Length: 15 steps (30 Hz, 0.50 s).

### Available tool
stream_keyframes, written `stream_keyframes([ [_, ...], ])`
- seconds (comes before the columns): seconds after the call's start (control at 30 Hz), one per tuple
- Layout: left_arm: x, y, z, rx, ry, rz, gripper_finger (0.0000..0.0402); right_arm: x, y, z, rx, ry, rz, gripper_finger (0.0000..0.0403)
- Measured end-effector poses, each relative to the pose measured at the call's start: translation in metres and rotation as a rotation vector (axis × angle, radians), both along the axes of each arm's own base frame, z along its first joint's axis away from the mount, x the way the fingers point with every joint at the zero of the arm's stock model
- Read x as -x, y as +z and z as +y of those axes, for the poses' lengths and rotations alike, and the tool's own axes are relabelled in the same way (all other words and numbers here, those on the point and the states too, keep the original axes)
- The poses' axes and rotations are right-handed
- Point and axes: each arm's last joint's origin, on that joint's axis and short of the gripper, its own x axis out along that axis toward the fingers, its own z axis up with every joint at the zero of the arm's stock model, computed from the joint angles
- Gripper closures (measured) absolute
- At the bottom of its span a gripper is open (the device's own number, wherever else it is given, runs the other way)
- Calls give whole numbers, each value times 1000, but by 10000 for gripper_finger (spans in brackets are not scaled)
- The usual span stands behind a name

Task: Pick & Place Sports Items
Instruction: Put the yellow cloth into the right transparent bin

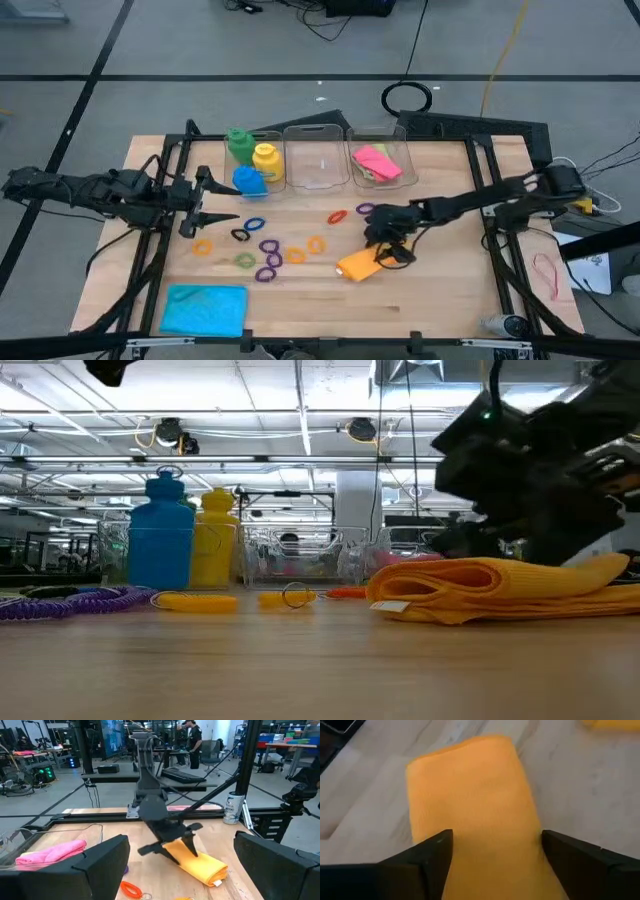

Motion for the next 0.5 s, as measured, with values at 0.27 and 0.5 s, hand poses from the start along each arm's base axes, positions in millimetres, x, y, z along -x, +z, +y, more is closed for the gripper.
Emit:
stream_keyframes([
  [0.27,0,0,0,0,1,1,105,1,-18,2,18,26,85,190],
  [0.5,0,0,0,0,0,0,105,6,-20,2,52,68,120,250],
])
